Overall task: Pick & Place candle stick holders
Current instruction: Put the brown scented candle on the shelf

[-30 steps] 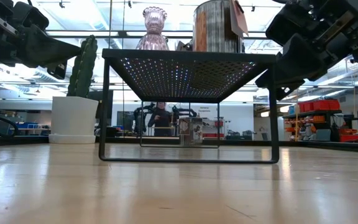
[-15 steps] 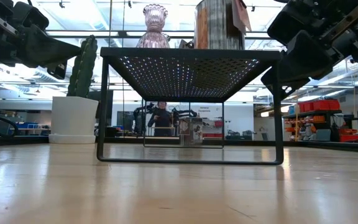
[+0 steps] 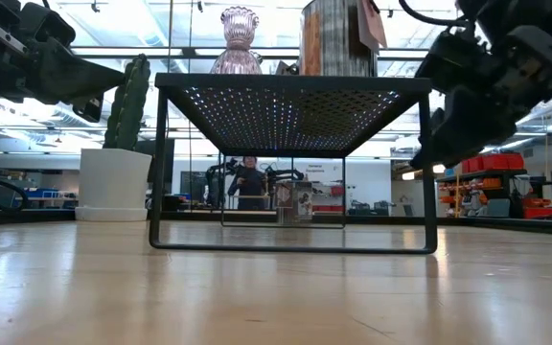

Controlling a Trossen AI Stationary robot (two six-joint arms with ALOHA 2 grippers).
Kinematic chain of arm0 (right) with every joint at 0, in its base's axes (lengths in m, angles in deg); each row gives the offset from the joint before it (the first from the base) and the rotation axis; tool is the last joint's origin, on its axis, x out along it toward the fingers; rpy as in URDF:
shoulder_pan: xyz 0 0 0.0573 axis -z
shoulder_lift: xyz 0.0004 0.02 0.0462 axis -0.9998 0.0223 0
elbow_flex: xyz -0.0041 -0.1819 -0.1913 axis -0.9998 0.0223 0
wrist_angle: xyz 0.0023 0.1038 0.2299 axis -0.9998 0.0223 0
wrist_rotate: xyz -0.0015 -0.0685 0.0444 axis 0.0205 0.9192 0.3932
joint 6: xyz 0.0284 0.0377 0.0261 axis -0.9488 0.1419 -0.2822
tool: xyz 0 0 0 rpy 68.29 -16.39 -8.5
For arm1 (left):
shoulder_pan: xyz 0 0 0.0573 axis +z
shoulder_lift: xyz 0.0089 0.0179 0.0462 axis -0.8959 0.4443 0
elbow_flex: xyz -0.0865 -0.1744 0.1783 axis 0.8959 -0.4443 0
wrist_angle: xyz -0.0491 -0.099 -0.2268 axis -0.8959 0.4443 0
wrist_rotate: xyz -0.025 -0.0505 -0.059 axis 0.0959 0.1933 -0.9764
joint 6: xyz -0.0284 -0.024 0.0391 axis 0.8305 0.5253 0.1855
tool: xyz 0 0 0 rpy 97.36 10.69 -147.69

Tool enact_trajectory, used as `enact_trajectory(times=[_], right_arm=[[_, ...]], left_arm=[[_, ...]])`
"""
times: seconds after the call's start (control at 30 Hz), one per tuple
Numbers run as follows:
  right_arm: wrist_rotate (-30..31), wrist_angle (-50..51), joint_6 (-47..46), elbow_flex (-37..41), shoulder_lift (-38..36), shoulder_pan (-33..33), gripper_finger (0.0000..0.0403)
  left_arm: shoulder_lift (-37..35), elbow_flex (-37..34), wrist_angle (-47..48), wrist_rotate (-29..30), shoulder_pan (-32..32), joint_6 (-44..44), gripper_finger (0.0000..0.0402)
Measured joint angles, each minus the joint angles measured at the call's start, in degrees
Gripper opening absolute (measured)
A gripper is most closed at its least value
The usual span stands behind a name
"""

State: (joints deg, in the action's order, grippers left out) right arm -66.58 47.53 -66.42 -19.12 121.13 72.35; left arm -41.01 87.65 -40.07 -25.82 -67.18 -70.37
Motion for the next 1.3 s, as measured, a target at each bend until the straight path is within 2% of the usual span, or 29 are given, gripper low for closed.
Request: enact_trajectory(times=[0.43,0.57,0.87,1.3], right_arm=[[3.03,15.07,0.46,-1.01,-10.39,1.34,0.0001],[3.06,20.76,1.71,-3.8,-12.58,3.5,0.0001],[3.06,32.7,11.42,-12.14,-14.15,9.71,0.0001],[3.06,41.93,18.21,-24.79,-14.16,19.4,0.0001]], left_arm=[[0.0,-0.02,0.0,-0.01,0.0,-0.01,0.0018],[0.0,-0.01,0.0,-0.01,-0.01,0.01,0.0018],[0.0,0.0,0.0,-0.01,0.0,0.0,0.0018],[0.0,-0.01,0.01,-0.01,0.0,-0.01,0.0018]])
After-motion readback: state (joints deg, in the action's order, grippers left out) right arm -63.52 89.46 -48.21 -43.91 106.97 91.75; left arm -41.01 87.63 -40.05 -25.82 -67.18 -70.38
